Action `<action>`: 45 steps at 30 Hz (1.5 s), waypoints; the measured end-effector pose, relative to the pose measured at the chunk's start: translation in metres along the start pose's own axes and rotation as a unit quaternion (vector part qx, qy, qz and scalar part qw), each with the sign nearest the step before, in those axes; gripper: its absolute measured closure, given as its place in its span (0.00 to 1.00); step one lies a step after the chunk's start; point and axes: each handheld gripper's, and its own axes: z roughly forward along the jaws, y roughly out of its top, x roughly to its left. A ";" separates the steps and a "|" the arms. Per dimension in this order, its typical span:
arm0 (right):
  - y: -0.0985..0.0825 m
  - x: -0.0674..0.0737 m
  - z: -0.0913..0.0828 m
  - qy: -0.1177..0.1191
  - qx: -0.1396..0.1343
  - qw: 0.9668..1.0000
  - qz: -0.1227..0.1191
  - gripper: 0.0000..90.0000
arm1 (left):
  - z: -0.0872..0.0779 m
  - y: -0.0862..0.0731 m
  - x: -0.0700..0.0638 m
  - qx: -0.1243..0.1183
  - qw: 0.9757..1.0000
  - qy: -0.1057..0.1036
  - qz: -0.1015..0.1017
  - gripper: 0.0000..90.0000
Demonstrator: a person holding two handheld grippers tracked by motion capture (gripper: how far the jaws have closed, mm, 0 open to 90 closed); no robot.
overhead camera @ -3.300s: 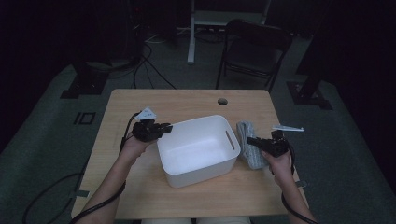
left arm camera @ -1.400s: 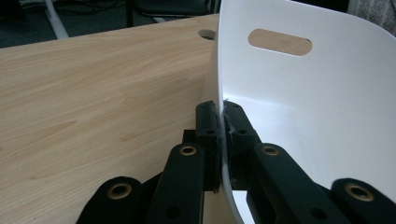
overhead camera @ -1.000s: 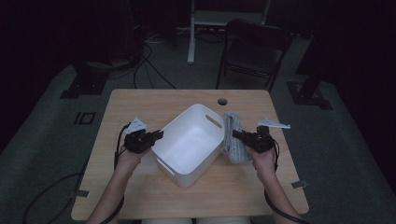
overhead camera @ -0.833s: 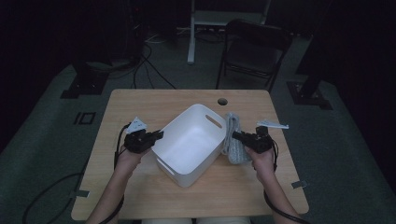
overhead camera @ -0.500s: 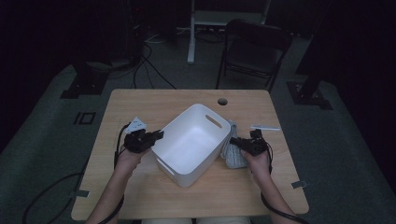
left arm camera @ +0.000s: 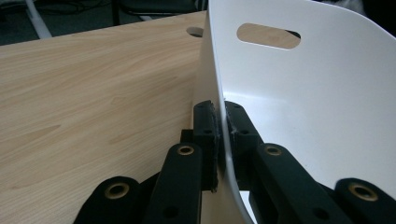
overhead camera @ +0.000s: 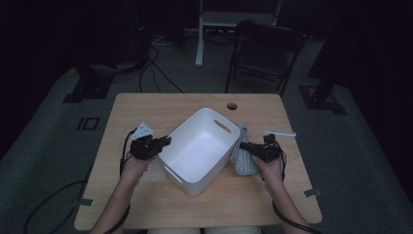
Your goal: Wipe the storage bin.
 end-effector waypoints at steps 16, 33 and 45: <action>0.001 0.012 -0.006 -0.022 -0.027 0.999 -0.018 0.84 | 0.001 0.000 -0.002 0.001 1.000 -0.001 -0.001 0.94; -0.024 -0.010 0.030 -0.082 0.051 0.995 -0.010 0.84 | 0.002 0.000 -0.005 0.000 1.000 0.011 -0.004 0.94; -0.015 0.038 -0.019 -0.014 -0.035 0.997 -0.068 0.84 | 0.001 -0.001 -0.008 -0.006 1.000 0.016 -0.013 0.94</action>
